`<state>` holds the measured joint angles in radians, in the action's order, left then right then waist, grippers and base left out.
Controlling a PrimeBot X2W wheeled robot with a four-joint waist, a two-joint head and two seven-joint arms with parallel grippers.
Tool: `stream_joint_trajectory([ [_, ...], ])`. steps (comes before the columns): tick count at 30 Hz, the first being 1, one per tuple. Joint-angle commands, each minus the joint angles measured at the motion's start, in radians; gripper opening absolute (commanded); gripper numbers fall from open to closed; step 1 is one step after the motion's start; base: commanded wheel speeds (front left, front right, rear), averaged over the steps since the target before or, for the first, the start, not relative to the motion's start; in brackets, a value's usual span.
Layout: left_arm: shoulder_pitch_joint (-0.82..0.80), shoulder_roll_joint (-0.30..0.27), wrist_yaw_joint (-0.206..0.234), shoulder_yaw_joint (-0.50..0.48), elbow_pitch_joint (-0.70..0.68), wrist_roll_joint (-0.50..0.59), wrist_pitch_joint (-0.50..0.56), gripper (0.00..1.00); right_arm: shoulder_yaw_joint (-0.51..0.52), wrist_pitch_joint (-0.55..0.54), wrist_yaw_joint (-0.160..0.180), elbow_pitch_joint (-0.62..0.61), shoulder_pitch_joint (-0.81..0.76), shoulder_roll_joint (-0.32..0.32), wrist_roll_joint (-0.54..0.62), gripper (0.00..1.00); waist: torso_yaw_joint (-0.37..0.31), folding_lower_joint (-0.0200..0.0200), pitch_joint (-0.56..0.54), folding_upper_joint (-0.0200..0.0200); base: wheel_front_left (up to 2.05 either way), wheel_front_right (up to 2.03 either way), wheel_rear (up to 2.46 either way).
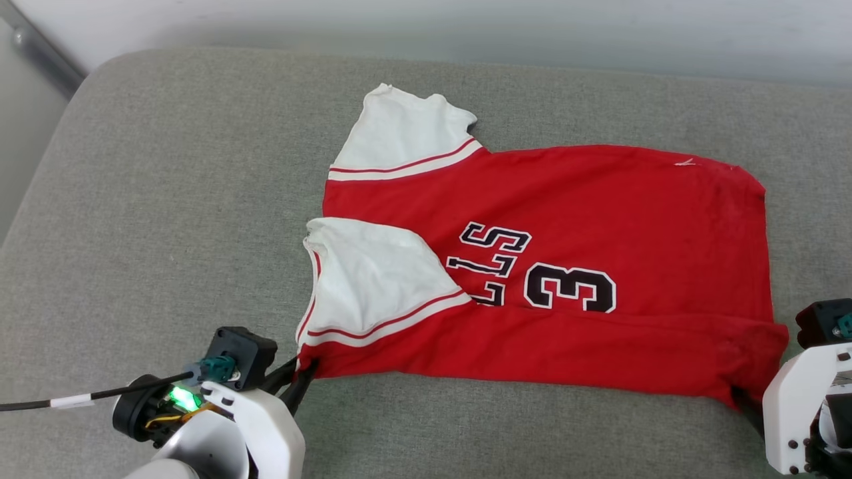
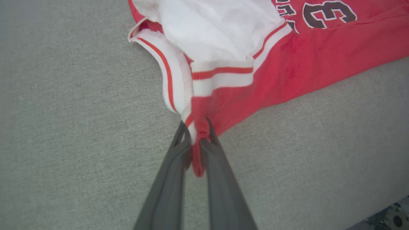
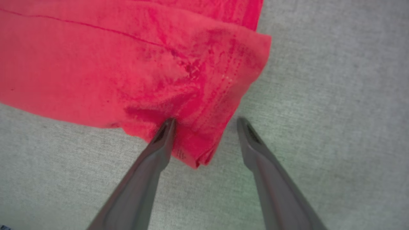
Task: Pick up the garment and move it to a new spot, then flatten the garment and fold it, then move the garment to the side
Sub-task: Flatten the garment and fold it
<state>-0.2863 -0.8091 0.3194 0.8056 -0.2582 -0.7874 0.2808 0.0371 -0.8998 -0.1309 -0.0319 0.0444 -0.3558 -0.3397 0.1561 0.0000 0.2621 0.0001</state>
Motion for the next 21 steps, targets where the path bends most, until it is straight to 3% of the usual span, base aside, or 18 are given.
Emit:
stream_joint_trajectory([
  [1,0.005,0.002,-0.002,0.003,0.002,0.005,0.002,0.00,-0.013,-0.013,0.000,0.030,-0.008,0.010,-0.006,0.49,0.004,0.0000,0.003,-0.0001,0.00,0.00,0.00],
  [2,0.002,0.006,-0.006,0.007,0.006,0.006,0.002,0.00,-0.017,-0.021,0.000,0.045,-0.012,0.009,-0.009,0.16,0.007,0.0000,0.003,-0.0001,0.00,0.00,0.00],
  [3,0.000,0.008,-0.007,0.009,0.014,0.006,0.003,0.00,-0.024,-0.027,0.000,0.057,-0.019,0.004,-0.013,0.00,0.010,0.0000,0.003,-0.0001,0.00,0.00,0.00],
  [11,0.013,-0.006,-0.027,0.023,0.059,-0.004,0.014,0.00,-0.010,-0.015,0.001,0.054,-0.022,-0.058,-0.048,0.00,0.000,0.0000,-0.040,-0.0001,0.00,0.00,0.00],
  [21,0.117,-0.023,-0.026,0.062,0.046,-0.060,0.038,0.00,0.070,-0.088,0.001,-0.062,-0.138,-0.134,-0.065,0.00,-0.017,0.0000,-0.124,-0.0001,0.00,0.00,0.00],
])
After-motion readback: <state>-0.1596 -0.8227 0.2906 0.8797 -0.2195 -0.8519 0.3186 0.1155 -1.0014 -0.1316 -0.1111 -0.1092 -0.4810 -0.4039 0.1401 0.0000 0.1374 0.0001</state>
